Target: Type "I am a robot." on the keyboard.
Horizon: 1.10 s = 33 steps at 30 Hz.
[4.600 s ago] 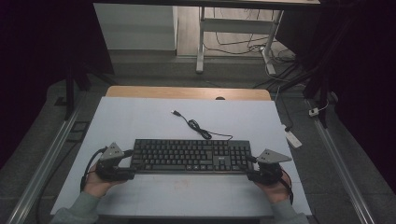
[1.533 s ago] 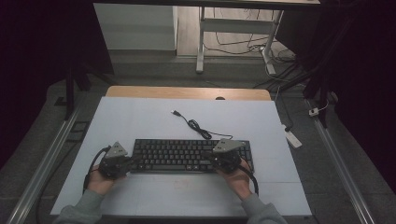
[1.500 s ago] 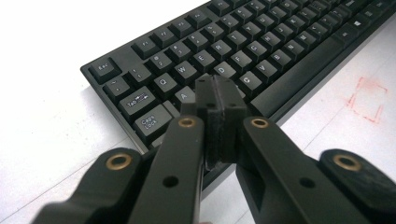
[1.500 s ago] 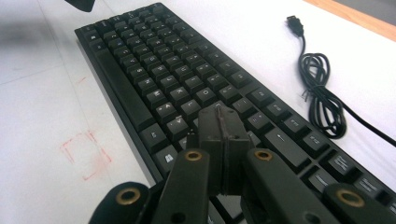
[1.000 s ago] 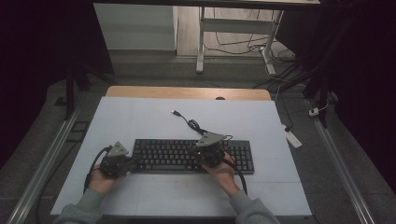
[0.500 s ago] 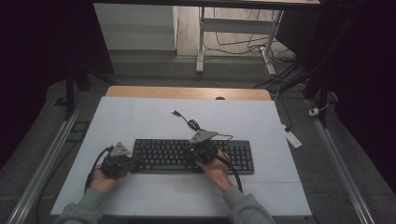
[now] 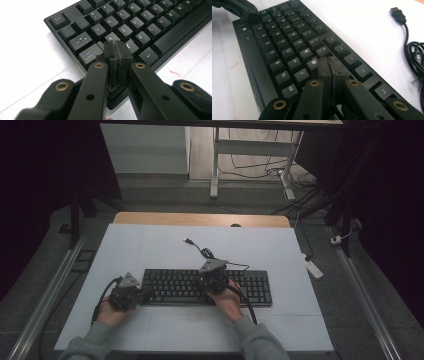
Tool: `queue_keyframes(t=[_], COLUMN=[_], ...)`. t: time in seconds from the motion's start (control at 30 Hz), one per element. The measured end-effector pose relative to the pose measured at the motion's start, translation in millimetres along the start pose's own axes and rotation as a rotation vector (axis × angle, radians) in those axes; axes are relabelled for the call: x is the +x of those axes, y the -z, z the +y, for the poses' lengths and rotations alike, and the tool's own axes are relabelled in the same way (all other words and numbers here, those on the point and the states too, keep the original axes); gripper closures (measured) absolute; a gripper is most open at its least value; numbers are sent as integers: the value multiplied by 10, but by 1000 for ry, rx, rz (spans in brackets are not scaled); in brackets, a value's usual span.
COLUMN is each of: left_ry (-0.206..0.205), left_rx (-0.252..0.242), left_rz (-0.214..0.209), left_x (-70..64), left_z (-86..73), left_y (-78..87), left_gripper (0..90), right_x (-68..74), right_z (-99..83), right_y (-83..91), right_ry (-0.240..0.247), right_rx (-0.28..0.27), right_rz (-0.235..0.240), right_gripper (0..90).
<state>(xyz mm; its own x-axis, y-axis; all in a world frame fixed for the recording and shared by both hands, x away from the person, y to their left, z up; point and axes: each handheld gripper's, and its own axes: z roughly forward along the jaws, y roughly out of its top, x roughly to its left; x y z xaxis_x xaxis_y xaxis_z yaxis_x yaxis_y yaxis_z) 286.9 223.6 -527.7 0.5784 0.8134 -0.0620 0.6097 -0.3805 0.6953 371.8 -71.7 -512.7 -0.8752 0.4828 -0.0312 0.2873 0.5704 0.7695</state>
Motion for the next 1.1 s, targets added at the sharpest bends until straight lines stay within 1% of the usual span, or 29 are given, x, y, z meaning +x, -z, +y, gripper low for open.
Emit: queue_keyframes(t=[0.2, 0.37, 0.6, 0.67, 0.7, 0.73, 0.77, 0.8, 0.83, 0.93, 0.97, 1.03, 1.07, 1.1], left_ry=[1, -1, -3, -6, -6, -8, -9, -9, -8, -9, -8, -4, -6, -6], left_rx=[-4, -2, 1, 13, 11, 10, 9, 9, 9, 6, -8, -17, -25, -33], left_rz=[-1, -1, -3, -1, -1, 1, 3, 4, 5, 6, -1, -1, 1, 1], left_x=[1, -1, -1, -3, -4, -7, -11, -12, -12, -14, -12, -15, -18, -20], left_z=[-5, -5, -5, -6, -7, -5, -5, -6, -5, -2, 2, 7, 12, 16], left_y=[-3, -3, -12, -29, -31, -33, -36, -36, -36, -29, -9, 7, 21, 34], left_gripper=[876, 877, 884, 889, 889, 890, 890, 890, 890, 890, 890, 889, 889, 888], right_x=[2, -2, 6, 10, 10, 11, 17, 17, 11, 19, 21, 24, 24, 26], right_z=[11, 20, 27, 29, 29, 28, 16, 16, 19, 29, 31, 34, 46, 55], right_y=[-79, -93, -117, -118, -118, -120, -140, -140, -144, -136, -130, -119, -72, -42], right_ry=[2, 6, 5, 6, 6, 8, 20, 20, 9, 19, 21, 23, 16, 12], right_rx=[12, 24, 21, 26, 26, 27, 43, 43, 38, 40, 37, 33, 3, -4], right_rz=[0, -10, 1, -3, -3, -5, -14, -14, -7, -12, -8, -11, -5, -5], right_gripper=[880, 880, 895, 896, 896, 897, 898, 898, 899, 899, 899, 899, 899, 898])
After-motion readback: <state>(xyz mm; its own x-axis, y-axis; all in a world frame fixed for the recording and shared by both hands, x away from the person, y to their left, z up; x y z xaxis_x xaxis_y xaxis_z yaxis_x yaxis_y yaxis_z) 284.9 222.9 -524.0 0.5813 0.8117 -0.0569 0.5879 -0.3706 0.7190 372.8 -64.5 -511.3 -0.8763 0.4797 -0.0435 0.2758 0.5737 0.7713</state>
